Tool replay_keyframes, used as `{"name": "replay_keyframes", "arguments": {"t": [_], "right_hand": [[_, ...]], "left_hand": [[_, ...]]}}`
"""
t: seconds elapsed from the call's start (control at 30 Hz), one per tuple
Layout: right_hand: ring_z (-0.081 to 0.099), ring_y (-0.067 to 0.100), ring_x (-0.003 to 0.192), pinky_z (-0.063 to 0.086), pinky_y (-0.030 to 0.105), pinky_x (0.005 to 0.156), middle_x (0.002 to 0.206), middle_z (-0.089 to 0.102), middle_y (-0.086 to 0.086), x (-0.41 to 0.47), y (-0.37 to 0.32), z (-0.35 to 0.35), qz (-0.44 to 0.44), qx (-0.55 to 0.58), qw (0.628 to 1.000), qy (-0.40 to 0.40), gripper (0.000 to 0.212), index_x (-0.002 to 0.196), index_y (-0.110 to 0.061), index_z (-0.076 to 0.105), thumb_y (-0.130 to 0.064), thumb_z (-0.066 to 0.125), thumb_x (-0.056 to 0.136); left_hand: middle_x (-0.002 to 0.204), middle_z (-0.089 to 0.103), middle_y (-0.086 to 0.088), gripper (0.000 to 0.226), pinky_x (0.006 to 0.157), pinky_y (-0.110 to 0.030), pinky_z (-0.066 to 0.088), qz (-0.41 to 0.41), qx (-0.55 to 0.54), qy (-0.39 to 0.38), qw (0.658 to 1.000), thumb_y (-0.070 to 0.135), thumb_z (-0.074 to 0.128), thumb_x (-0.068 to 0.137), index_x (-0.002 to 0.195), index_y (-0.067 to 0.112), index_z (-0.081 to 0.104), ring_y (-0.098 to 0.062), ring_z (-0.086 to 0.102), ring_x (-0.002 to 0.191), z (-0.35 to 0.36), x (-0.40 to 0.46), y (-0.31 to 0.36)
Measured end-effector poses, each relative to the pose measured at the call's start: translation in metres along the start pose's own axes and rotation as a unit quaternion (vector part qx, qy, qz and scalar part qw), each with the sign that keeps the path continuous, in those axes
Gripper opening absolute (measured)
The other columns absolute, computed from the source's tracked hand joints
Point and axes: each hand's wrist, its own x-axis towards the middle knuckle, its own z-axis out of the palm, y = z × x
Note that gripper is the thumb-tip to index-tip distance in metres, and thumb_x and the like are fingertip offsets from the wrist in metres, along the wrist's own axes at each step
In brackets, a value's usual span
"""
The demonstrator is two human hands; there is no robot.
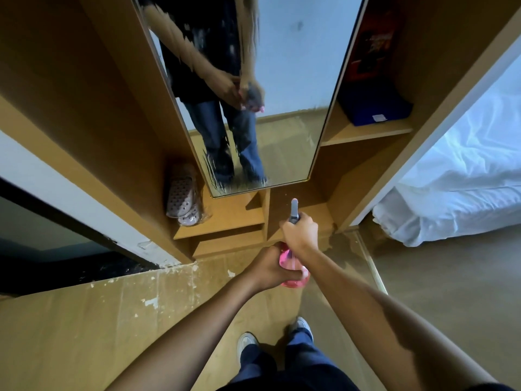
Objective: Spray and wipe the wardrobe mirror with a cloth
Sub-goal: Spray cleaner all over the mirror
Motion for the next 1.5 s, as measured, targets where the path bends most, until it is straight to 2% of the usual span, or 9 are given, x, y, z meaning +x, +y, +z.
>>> {"name": "replay_keyframes", "arguments": {"t": [0.23,0.47,0.63,0.77,0.97,1.13,1.27,1.4,1.5], "right_hand": [[0.057,0.014,0.073,0.052,0.027,0.067,0.089,0.06,0.004,0.0,-0.004,-0.021,-0.026,0.051,0.998,-0.03,0.013,0.094,-0.022,0.055,-0.011,0.06,0.089],[0.063,0.011,0.082,0.049,0.016,0.061,0.094,0.061,0.0,0.01,-0.018,-0.054,-0.025,0.166,0.985,-0.03,0.034,0.12,-0.016,0.055,-0.007,0.064,0.088],[0.061,0.015,0.084,0.05,0.015,0.06,0.095,0.061,0.003,0.043,-0.031,-0.09,-0.043,0.197,0.979,-0.039,0.033,0.118,-0.01,0.054,-0.006,0.066,0.087],[0.064,0.016,0.089,0.051,0.02,0.064,0.1,0.062,0.003,0.08,-0.049,-0.126,-0.047,0.207,0.976,-0.04,0.035,0.119,-0.014,0.051,-0.01,0.067,0.088],[0.058,0.009,0.083,0.049,0.017,0.067,0.094,0.055,-0.007,0.14,-0.08,-0.183,-0.124,0.131,0.982,-0.065,0.05,0.137,-0.011,0.043,-0.01,0.064,0.092],[0.059,0.005,0.088,0.05,0.015,0.074,0.096,0.056,-0.01,0.182,-0.099,-0.211,-0.191,0.028,0.976,-0.102,0.052,0.13,-0.018,0.048,-0.014,0.073,0.085],[0.06,0.011,0.097,0.046,0.015,0.074,0.108,0.06,-0.005,0.209,-0.105,-0.226,-0.221,-0.061,0.968,-0.098,0.054,0.127,-0.016,0.051,-0.026,0.077,0.081],[0.064,0.015,0.093,0.052,0.022,0.076,0.102,0.065,-0.002,0.232,-0.115,-0.234,-0.238,-0.064,0.966,-0.07,0.042,0.114,-0.013,0.057,-0.03,0.077,0.081],[0.064,0.016,0.093,0.055,0.03,0.08,0.1,0.066,0.001,0.254,-0.131,-0.234,-0.244,-0.074,0.963,-0.082,0.038,0.112,-0.011,0.06,-0.029,0.076,0.082]], "left_hand": [[0.098,0.068,0.002,0.041,0.078,-0.031,0.056,0.012,0.058,0.005,0.998,0.035,0.076,0.072,0.106,0.021,0.057,-0.011,0.065,0.089,0.002,0.009,0.013],[0.107,0.064,0.012,0.069,0.087,-0.032,0.054,0.054,0.16,0.06,0.984,0.062,0.071,0.062,0.12,0.031,0.048,-0.008,0.06,0.098,0.013,0.044,0.021],[0.108,0.056,0.019,0.051,0.096,-0.03,0.037,0.065,0.209,0.075,0.973,0.064,0.063,0.069,0.112,0.044,0.045,-0.014,0.048,0.11,0.026,0.085,0.049],[0.117,0.056,0.012,0.049,0.099,-0.034,0.039,0.076,0.205,0.099,0.971,0.051,0.07,0.075,0.118,0.037,0.05,-0.015,0.044,0.115,0.034,0.127,0.085],[0.112,0.064,0.01,0.049,0.096,-0.039,0.051,0.062,0.113,0.126,0.984,0.054,0.075,0.067,0.107,0.039,0.053,-0.011,0.062,0.104,0.046,0.189,0.148],[0.122,0.063,-0.001,0.061,0.103,-0.026,0.043,0.065,0.124,0.17,0.975,0.03,0.078,0.077,0.13,0.013,0.05,-0.014,0.058,0.115,0.048,0.231,0.187],[0.113,0.065,-0.01,0.048,0.077,-0.008,0.043,0.029,0.078,0.208,0.974,0.015,0.079,0.077,0.118,0.003,0.058,-0.019,0.061,0.103,0.035,0.255,0.196],[0.093,0.071,-0.003,0.032,0.086,-0.034,0.054,0.065,0.097,0.233,0.966,0.02,0.079,0.076,0.103,0.01,0.065,-0.015,0.067,0.089,0.025,0.283,0.199],[0.098,0.068,0.004,0.052,0.092,-0.035,0.053,0.043,0.093,0.241,0.965,0.047,0.076,0.071,0.11,0.017,0.059,-0.012,0.065,0.093,0.015,0.305,0.202]]}}
